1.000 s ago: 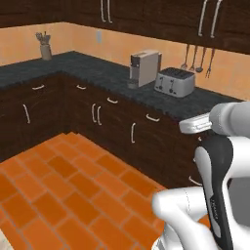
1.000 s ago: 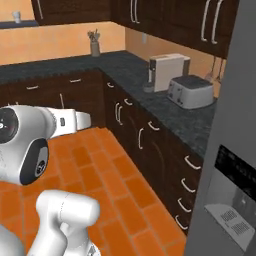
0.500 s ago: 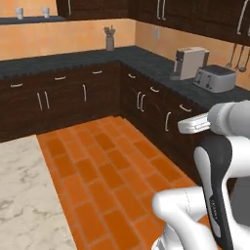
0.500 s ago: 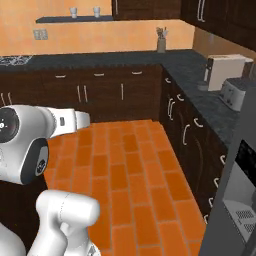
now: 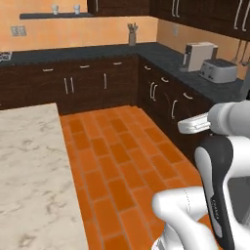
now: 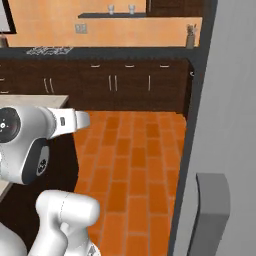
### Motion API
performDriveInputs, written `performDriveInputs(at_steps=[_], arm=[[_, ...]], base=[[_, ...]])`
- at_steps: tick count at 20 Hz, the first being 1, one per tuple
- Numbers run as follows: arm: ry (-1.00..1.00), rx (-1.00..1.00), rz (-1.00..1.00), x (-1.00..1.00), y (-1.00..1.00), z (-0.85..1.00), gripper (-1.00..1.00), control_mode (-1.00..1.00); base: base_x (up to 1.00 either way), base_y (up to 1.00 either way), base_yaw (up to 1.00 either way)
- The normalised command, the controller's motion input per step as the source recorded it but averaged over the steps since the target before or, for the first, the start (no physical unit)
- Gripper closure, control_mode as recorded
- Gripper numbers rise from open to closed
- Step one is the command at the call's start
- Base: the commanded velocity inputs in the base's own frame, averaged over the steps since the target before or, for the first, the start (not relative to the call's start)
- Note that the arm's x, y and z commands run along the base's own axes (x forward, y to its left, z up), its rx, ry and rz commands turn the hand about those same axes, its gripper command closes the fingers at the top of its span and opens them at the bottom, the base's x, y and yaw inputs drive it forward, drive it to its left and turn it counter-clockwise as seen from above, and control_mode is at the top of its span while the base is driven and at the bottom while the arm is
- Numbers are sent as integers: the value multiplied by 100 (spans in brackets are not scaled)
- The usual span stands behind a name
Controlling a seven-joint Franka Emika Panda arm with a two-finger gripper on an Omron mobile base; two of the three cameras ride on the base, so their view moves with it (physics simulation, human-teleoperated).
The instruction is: Take the strawberry from the fridge and place it on top of the pancake, located on the dining counter.
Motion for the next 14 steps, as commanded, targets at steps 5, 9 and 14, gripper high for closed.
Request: performDriveInputs(at_steps=[5, 9, 14], arm=[[0, 0, 0, 0, 0, 0, 100, 100], [0, 0, 0, 0, 0, 0, 100, 100], [0, 0, 0, 0, 0, 0, 100, 100]], base=[[-100, 5, 23], [-100, 75, 16], [-100, 95, 17]])
